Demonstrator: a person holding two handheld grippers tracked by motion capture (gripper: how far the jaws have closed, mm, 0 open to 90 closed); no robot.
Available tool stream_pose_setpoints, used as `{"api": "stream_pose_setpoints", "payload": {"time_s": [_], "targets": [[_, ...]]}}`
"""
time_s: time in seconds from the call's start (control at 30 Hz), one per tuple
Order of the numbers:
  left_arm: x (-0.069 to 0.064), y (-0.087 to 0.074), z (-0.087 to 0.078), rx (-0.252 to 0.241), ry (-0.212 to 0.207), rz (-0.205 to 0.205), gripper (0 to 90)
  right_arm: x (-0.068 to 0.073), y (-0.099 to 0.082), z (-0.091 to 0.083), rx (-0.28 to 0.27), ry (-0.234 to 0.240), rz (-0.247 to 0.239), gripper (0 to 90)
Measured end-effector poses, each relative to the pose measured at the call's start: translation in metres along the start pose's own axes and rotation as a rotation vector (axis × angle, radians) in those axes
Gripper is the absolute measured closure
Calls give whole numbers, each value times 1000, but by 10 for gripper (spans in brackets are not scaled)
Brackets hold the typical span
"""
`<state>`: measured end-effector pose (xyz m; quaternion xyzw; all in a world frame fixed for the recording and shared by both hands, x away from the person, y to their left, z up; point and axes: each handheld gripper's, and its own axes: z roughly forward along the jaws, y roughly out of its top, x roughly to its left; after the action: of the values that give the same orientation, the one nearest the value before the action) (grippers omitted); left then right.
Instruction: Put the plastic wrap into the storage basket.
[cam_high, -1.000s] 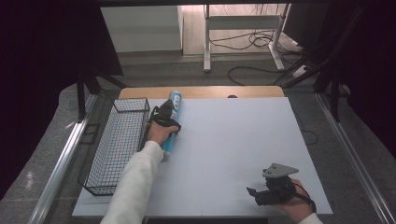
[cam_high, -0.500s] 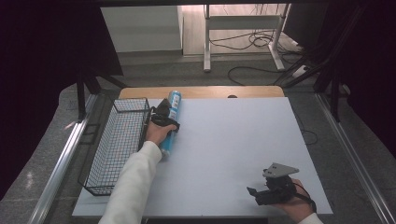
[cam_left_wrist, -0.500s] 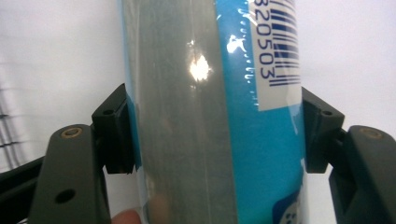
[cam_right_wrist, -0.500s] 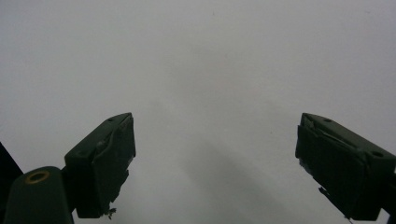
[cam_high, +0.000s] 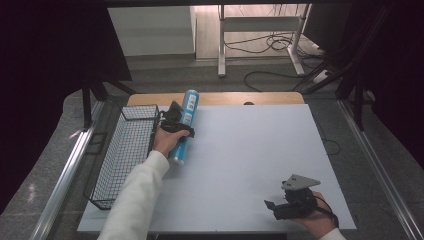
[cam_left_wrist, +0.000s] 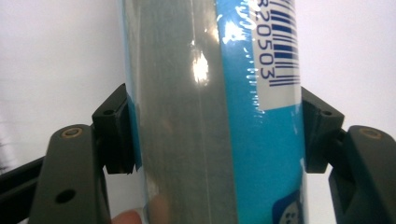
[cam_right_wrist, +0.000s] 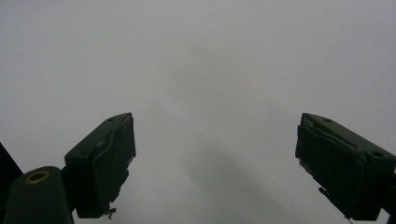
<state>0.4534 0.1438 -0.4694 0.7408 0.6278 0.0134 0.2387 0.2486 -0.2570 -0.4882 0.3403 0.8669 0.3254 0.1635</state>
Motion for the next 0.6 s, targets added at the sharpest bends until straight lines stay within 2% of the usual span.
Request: {"api": "stream_pose_setpoints", "payload": {"time_s": [0.1,0.17,0.2,0.23,0.3,0.37,0.4,0.6], "targets": [[1,-5,-21,-18,-22,16,303,1,0,-1,-1,-2,2,125],[1,-9,-35,-34,-22,35,303,1,1,-1,-2,-2,2,125],[2,-15,-49,-57,-40,38,303,1,1,-1,-4,-1,1,126],[2,-15,-49,-57,-40,38,303,1,1,-1,-4,-1,1,126],[2,-20,-61,-74,-52,50,303,2,1,-1,-4,-1,-2,126],[4,-30,-83,-102,-75,62,303,2,2,0,-4,-2,-3,125],[4,-30,-83,-102,-75,62,303,2,2,0,-4,-2,-3,125],[12,-54,-127,-149,-93,109,303,4,3,1,-5,-2,-5,126]]}}
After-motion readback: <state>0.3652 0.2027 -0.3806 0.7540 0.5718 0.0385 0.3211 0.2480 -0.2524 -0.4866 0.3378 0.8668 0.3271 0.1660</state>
